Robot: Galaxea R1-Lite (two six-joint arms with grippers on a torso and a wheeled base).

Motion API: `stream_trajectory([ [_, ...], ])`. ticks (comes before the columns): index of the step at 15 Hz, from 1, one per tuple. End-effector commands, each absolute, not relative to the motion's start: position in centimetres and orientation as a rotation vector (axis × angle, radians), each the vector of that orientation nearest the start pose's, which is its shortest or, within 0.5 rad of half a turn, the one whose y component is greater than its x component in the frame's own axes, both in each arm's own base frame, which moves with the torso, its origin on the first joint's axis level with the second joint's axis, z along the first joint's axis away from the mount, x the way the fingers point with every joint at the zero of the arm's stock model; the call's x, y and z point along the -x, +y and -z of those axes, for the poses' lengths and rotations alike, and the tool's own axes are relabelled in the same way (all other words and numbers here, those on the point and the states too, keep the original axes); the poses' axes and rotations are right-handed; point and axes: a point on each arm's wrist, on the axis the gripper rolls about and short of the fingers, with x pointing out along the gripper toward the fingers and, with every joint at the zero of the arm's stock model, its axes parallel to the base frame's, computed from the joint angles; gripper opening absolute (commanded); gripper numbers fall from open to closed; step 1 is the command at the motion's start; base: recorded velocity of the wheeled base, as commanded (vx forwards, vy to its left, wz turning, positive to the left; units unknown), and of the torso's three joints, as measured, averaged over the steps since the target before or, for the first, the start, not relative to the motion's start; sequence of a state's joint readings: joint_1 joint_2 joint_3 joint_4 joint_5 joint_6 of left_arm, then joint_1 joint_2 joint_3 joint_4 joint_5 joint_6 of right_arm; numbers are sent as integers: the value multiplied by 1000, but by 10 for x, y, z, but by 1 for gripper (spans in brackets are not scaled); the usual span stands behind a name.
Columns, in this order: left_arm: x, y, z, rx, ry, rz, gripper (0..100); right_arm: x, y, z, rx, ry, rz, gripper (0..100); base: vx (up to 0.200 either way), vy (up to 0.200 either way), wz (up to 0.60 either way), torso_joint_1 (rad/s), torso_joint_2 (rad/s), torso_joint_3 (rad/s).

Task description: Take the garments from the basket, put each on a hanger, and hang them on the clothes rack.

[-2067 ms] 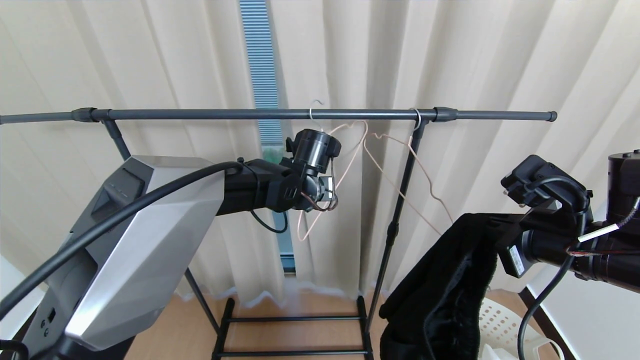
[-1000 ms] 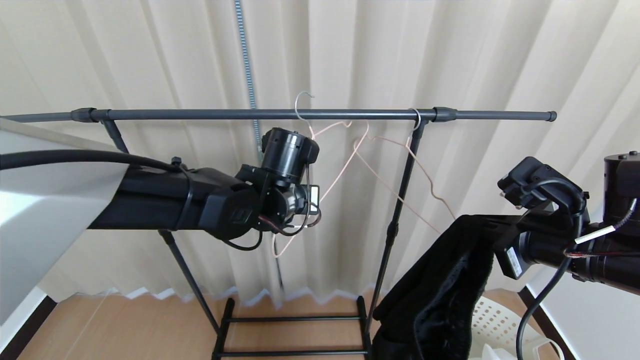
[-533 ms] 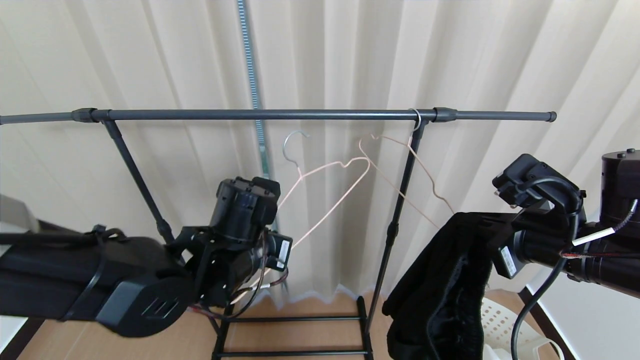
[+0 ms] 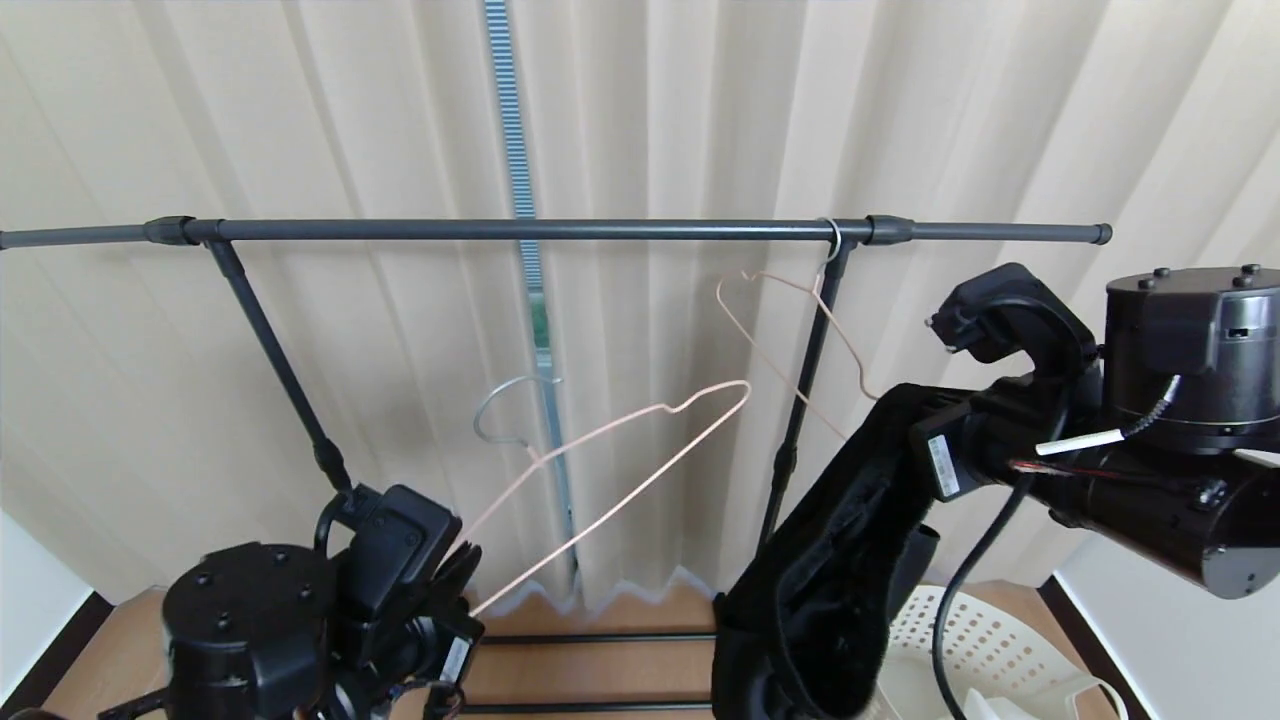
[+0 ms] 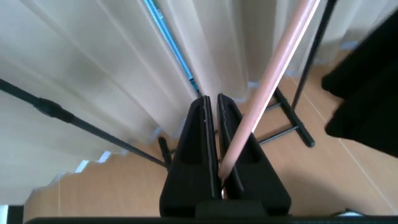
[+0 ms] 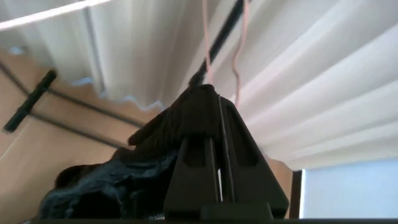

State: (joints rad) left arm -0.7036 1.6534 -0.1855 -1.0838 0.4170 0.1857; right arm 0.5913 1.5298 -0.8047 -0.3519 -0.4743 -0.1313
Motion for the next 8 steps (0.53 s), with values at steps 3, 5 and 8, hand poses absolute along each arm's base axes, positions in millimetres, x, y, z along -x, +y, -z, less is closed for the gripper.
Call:
stream_trajectory([
  [3,-142,-129,-83,-433,339,414,0,-246,156,-185,329,301,-49,0,0,0,0,0,0,0],
  [5,-140,-132,-82,-430,341,464,0,-250,159,-182,324,290,-35,0,0,0,0,0,0,0],
  [8,-141,-134,-83,-424,337,473,0,-252,160,-182,325,288,-13,0,0,0,0,0,0,0],
])
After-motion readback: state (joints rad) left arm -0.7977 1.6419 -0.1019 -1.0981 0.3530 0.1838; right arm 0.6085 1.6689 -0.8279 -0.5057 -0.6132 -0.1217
